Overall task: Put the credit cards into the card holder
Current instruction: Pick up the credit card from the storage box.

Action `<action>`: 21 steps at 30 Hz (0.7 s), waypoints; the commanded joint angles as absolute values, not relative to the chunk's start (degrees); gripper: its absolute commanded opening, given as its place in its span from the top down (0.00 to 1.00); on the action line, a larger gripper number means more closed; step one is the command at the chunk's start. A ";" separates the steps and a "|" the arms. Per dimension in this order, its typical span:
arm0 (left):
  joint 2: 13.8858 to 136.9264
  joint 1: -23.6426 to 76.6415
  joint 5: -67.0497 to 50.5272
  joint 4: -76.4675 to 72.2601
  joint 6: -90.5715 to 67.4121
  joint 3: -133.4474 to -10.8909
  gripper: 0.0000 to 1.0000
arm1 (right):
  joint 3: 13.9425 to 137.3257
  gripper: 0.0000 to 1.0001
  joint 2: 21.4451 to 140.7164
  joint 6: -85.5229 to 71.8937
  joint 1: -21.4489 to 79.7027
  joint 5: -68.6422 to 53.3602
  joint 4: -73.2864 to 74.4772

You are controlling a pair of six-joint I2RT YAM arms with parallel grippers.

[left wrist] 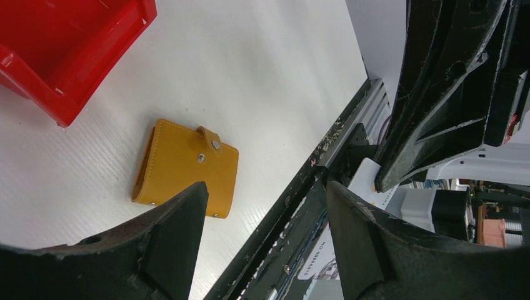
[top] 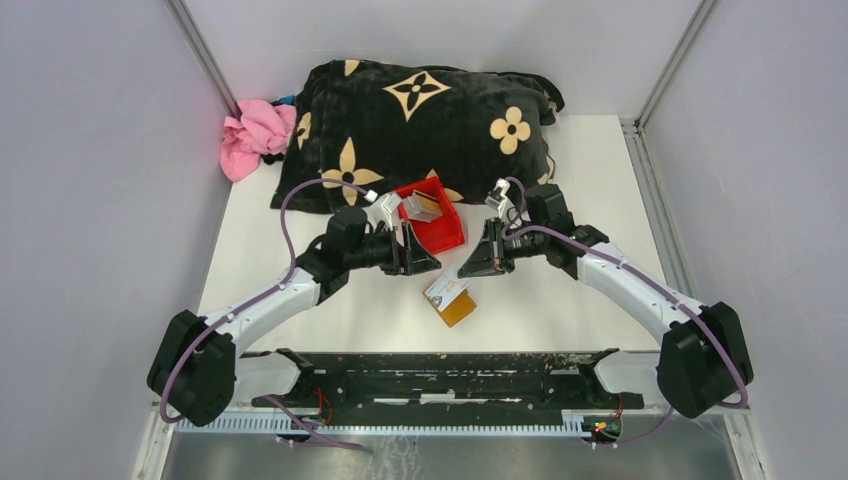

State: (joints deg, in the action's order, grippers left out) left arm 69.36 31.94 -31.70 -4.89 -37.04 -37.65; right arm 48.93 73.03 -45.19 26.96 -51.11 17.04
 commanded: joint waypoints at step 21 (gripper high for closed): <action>73.17 31.75 -42.81 -6.16 -41.93 -41.13 0.39 | 48.04 0.99 80.68 -52.23 25.14 -57.61 -1.14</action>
